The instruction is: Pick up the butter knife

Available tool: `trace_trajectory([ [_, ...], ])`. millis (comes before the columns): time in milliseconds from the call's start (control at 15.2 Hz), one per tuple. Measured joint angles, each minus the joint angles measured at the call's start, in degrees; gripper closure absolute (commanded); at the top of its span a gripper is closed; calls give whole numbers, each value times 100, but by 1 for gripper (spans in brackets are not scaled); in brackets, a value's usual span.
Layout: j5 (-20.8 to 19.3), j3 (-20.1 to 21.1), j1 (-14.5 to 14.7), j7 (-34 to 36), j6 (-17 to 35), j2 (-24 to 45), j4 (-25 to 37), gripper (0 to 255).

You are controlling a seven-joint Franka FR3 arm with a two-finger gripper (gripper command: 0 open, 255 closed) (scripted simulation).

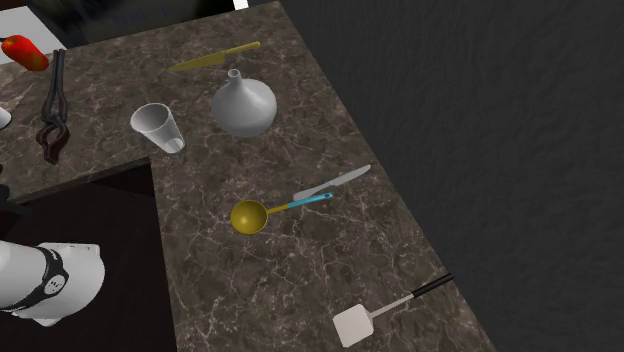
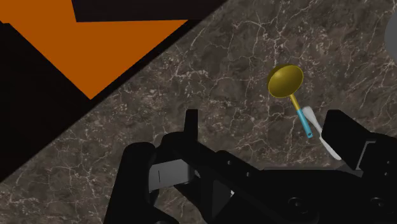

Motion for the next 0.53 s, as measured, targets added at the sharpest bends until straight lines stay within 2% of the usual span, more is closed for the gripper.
trace_trajectory([
  [132,4,17,15,-19,78,62,-31,0],
  [528,111,351,216,-47,808,1029,71,0],
])
